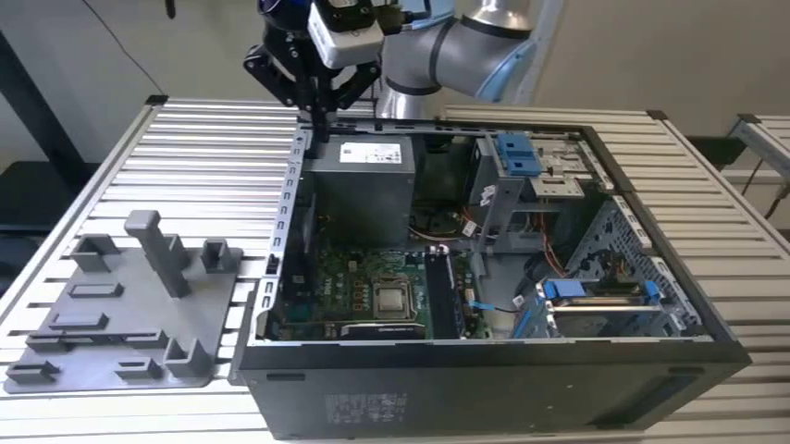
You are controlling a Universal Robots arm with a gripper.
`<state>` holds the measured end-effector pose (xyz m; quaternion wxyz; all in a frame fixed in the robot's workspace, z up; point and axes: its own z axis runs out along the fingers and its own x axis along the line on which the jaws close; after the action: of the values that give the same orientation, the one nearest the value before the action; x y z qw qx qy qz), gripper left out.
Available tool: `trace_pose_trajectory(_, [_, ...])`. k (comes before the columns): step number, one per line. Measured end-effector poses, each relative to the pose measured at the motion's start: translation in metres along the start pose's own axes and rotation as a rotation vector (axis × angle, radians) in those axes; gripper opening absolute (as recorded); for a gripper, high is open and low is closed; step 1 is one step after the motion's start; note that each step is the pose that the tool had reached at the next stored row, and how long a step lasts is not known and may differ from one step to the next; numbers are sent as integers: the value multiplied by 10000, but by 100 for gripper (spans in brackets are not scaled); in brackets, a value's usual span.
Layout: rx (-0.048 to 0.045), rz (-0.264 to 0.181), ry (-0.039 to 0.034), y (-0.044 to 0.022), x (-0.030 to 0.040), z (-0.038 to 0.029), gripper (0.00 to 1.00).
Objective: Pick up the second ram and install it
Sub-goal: 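Reach for the second ram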
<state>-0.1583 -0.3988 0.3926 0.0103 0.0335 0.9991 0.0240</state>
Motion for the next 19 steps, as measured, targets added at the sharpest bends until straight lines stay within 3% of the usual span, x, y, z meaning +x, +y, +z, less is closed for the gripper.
trace_pose_trajectory(19, [-1,-26,1,-22,327,-7,11])
